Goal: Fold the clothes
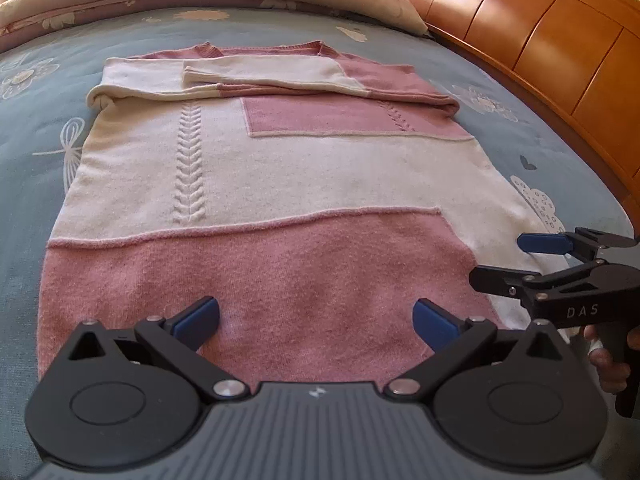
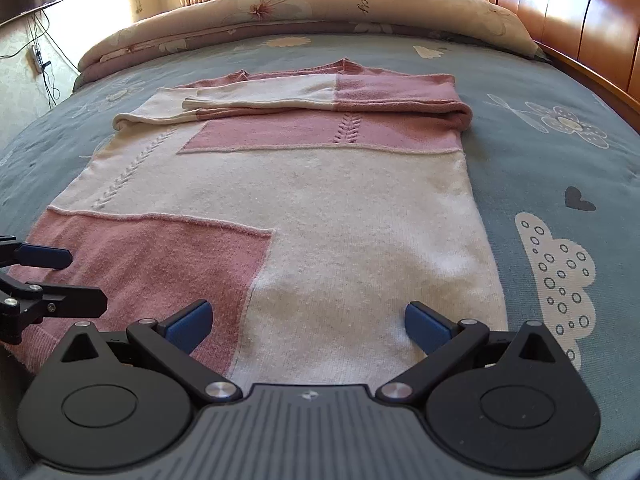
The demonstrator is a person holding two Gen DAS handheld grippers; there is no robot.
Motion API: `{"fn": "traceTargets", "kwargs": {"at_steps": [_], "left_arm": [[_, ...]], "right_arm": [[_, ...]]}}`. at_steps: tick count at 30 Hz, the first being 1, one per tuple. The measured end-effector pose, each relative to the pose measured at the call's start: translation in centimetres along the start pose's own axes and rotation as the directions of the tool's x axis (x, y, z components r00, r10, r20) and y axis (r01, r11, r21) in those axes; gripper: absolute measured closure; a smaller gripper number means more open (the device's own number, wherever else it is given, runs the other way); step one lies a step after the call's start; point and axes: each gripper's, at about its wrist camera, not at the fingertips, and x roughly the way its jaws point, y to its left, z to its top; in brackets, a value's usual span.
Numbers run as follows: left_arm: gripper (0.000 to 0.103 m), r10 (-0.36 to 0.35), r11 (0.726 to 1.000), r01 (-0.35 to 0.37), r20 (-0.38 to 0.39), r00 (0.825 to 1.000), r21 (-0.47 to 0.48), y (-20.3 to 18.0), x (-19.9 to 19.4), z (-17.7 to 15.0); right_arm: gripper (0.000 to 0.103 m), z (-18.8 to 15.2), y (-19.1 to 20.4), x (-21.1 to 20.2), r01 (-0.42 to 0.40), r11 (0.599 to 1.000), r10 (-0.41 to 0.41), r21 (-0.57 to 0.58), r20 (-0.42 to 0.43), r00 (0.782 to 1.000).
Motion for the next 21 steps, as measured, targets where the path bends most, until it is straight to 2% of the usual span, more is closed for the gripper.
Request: {"fn": "traceTargets", "kwargs": {"at_steps": [10,17,21], "left_arm": [[0.001,0.054,0.993,-0.053,-0.007,0.998,0.101,-1.5,-0.6,-1.6],[0.001,0.075,0.983,-0.067,-0.04,0.996,0.172,-2.7,-1.3,-2.7],[0.001,0.076,0.972,-0.074,0.001,0.997,0.221,-3.4,-2.0,-3.2]], "right_arm": [[0.0,-0.7,0.1,-0.5,0.007,1.0,-0.007,-0.02,0.0,1.0],[0.0,-2.0,0.1,-1.7,0.002,0.998,-0.002,-0.062,-0.008,1.0],[0.0,-2.8,-0.4,-2.7,-0.018,0.999,0.019,-0.049,0.011,1.0]]}}
